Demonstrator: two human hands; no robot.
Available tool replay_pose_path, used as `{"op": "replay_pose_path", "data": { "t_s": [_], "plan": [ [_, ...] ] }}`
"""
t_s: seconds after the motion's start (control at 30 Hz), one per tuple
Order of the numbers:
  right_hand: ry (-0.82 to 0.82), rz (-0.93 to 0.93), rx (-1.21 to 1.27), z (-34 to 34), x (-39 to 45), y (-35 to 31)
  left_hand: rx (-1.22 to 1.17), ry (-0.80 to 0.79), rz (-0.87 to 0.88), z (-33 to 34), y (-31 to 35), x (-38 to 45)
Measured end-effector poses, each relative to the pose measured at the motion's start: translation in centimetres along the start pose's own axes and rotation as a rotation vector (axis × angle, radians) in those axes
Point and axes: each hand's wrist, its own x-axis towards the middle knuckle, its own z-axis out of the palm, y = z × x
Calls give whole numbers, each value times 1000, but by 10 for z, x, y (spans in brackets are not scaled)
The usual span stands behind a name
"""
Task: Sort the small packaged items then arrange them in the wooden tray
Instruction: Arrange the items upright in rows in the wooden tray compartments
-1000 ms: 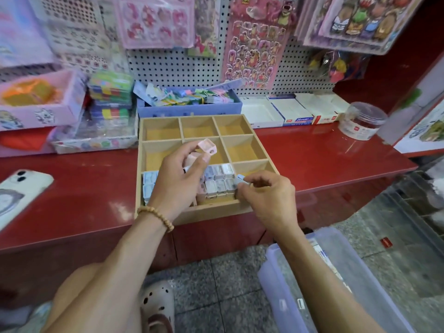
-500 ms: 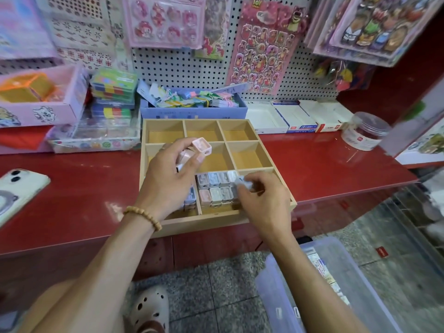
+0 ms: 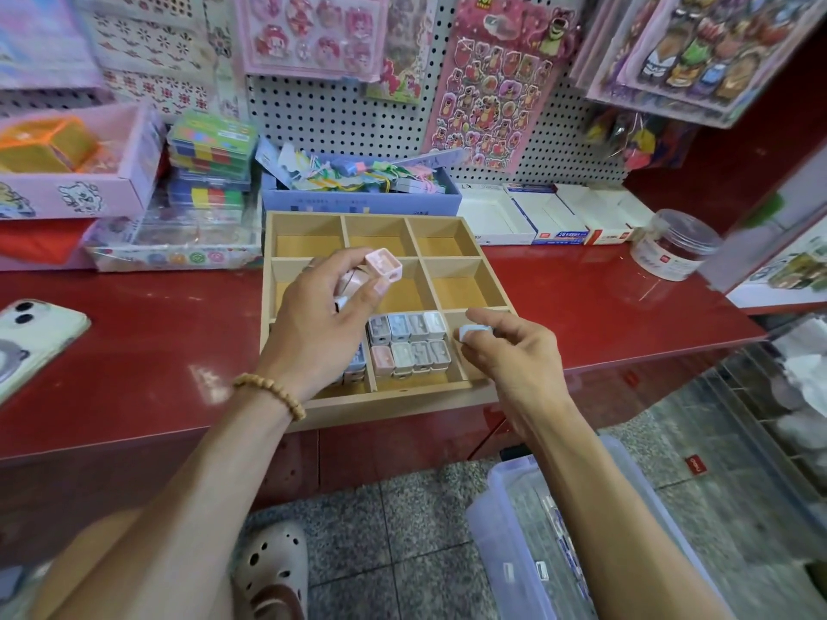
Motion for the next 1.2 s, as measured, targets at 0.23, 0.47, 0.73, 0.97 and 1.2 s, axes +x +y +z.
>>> {"op": "replay_pose_path", "data": {
  "t_s": [0.23, 0.47, 0.73, 0.97, 1.2],
  "plan": [
    [80, -204, -477, 0, -10, -4, -15, 5, -2, -1, 1, 0],
    [78, -385, -815, 14, -15, -1, -24, 1, -16, -3, 2, -1],
    [120, -502, -959, 25, -9, 12, -4, -18, -24, -6, 2, -1],
    [79, -432, -894, 24, -6, 7, -4, -38, -4, -4, 3, -2],
    [48, -363, -952, 22, -6, 2, 24, -56, 7, -1, 4, -2]
  ]
}}
